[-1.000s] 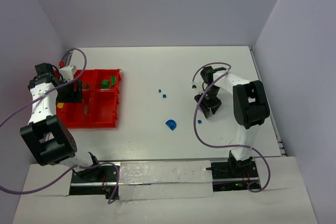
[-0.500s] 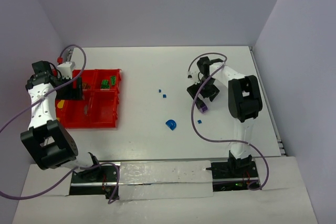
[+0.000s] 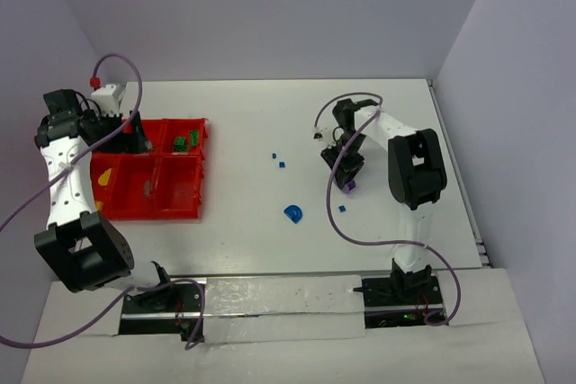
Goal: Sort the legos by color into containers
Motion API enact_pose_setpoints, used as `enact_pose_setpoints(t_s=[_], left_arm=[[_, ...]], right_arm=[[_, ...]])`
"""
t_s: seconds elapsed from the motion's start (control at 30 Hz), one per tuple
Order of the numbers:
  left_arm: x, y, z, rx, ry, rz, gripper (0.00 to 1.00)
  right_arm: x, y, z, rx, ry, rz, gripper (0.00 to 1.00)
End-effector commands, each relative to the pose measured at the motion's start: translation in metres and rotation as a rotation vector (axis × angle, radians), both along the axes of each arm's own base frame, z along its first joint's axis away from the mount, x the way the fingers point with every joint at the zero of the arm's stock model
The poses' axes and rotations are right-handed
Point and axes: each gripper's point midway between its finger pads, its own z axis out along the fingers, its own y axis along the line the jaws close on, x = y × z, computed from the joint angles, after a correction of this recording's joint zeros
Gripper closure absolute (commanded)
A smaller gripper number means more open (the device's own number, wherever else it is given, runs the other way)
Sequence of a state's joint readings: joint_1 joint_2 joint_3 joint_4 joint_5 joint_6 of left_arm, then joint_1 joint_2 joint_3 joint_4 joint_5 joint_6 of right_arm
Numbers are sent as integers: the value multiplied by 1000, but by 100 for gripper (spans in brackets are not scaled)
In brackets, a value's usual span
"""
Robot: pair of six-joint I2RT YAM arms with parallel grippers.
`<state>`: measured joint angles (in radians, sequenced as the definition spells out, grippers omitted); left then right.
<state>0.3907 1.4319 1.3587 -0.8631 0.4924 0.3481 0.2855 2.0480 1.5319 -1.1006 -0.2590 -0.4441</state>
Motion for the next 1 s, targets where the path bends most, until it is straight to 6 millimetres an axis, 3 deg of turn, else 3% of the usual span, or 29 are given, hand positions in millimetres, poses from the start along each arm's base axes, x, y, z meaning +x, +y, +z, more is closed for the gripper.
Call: enact_pose_setpoints(t_s=[0.0,0.03,0.13,0.2,0.27,0.43,0.47,0.6,0.67,0.8,0.97], left_arm=[[21,-42,64,-124,-183,-83,1],[29,-66,72,-148,-208,-126,1],[38,-105,78,-171,-233,-194,1],[48,-137,86,-204,-276,-237,1],[53,-174,91,-275,-269,-264,1],[72,-223,103,-352,-310,-276,1],[76,-230,107,-369,-332,-279,1],[82,-256,119,-428,-396,-293,1],[85,-279,123,-435,-428,-316,1],[95,-308,123,-444,-430,-316,1],[108,-322,120,-419,-442,-308,1]], right_arm=[[32,55,87,290,-149,-99,100],[57,83,119,435,-210,-192,100],[102,121,182,634,-303,-314,100],[132,145,197,688,-291,-479,100],[158,167,235,763,-317,-651,100],[174,203,261,936,-230,-827,100],[177,206,259,949,-190,-872,100],[172,225,270,1061,-64,-857,100],[165,237,279,1091,-44,-830,100],[162,246,288,1115,-50,-807,100],[156,249,292,1135,-35,-781,100]])
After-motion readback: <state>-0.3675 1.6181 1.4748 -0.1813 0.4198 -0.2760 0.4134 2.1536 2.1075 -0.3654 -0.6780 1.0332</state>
